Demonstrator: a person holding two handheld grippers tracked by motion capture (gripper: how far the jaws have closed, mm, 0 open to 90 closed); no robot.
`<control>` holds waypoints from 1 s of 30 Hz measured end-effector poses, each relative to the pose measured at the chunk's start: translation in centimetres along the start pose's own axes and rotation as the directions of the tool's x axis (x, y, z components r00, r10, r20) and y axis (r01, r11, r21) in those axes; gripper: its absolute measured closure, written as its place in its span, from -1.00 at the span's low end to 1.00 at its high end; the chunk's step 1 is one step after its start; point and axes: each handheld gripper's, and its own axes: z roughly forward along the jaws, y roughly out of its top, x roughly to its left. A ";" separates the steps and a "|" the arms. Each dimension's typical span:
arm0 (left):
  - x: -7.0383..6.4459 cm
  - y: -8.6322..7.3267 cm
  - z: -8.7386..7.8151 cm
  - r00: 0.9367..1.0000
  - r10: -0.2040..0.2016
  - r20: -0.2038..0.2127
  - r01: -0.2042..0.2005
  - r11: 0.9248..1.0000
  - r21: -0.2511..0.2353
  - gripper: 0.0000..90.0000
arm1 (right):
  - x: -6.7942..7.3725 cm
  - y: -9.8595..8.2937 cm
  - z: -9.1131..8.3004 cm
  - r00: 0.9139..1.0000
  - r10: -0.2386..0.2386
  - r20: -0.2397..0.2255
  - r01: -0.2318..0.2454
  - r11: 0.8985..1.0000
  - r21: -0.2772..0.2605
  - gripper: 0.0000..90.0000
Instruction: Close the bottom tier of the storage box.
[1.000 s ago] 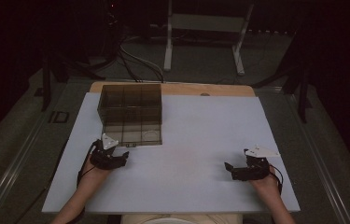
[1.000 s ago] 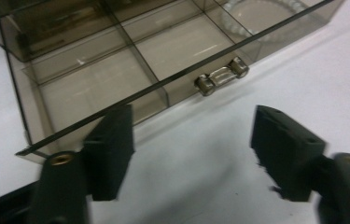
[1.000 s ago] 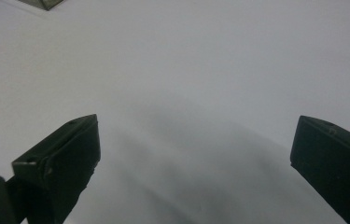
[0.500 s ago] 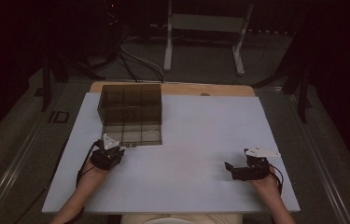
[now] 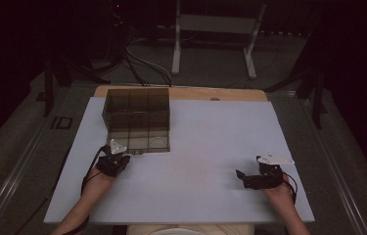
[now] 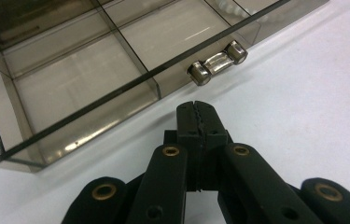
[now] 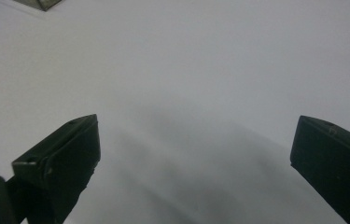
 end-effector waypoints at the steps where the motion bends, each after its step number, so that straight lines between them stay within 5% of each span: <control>1: 0.0 0.1 0.1 1.000 0.006 0.006 -0.006 1.000 0.002 1.00 | 0.0 0.0 0.0 1.000 -0.001 0.001 0.001 1.000 0.000 -0.97; 30: 0.7 0.8 0.9 0.998 0.062 0.011 -0.062 0.998 0.006 1.00 | 0.1 0.0 -0.1 1.000 -0.003 0.000 0.003 1.000 -0.002 -0.97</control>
